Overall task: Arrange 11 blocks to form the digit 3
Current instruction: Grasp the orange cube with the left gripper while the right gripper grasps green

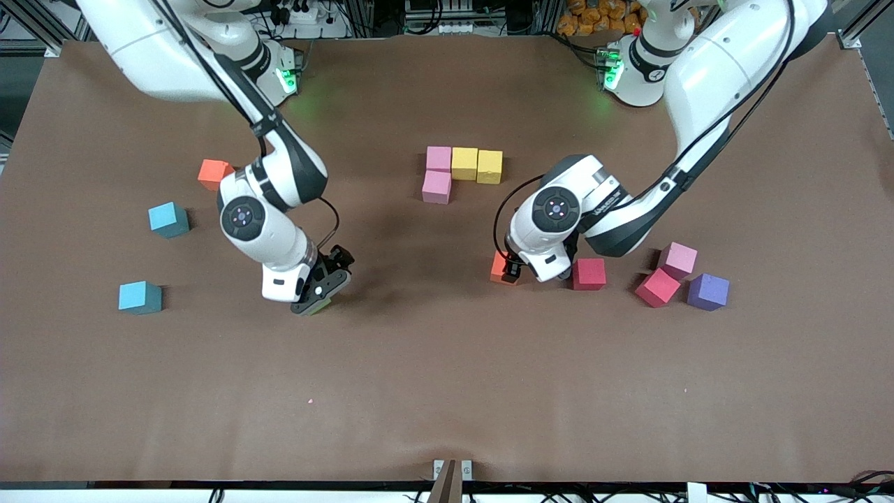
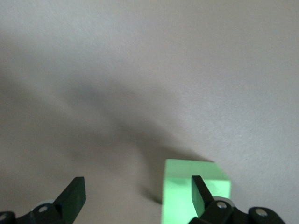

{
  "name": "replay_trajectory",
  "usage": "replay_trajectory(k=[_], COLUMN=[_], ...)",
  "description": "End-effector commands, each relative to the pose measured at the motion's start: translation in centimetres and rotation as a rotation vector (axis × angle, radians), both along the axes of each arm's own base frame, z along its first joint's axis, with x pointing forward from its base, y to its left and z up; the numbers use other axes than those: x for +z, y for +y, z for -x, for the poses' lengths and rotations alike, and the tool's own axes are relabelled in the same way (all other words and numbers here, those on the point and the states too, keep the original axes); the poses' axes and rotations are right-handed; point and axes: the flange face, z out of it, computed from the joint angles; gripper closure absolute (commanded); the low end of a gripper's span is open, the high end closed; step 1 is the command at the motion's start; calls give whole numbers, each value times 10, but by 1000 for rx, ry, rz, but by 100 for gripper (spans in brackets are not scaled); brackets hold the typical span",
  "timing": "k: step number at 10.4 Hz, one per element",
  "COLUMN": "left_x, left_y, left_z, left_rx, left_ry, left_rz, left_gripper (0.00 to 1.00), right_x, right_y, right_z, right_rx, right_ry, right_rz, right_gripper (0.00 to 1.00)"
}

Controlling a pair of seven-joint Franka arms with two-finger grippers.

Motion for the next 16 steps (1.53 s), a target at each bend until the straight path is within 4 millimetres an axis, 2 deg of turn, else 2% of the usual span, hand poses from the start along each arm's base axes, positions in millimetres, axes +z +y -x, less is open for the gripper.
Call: replay_trajectory(k=[1,5,6,8,11,14,15,16], left_x=[-14,-1,3,12,6,-4,-7,-12], left_y=[-11,-9,-9,-18,-22,-19,-23,-24], left_z=[4,-1,-2,-10,-10,-15,-12,-11], left_rx=[44,53,55,34,15,19,12,8], left_ry=[12,-19,-28,-74,-101,-119,-123,-117], left_rz=[-46,-49,-48,-22,-13,0,7,4], left_gripper=[0,0,0,0,0,0,0,0], right_x=[-3,-7,-15,-28,-41,-44,-42,-33], right_y=[-22,-33,-39,-38,-41,-37,-39,-34], right_z=[-15,-17,-17,-10,-10,-8,-10,-11], right_rx=[102,71,6,-75,-81,-58,-60,-66], right_ry=[-16,-8,13,37,33,26,26,19], right_rz=[19,19,16,16,11,18,29,24], right_gripper=[0,0,0,0,0,72,76,76])
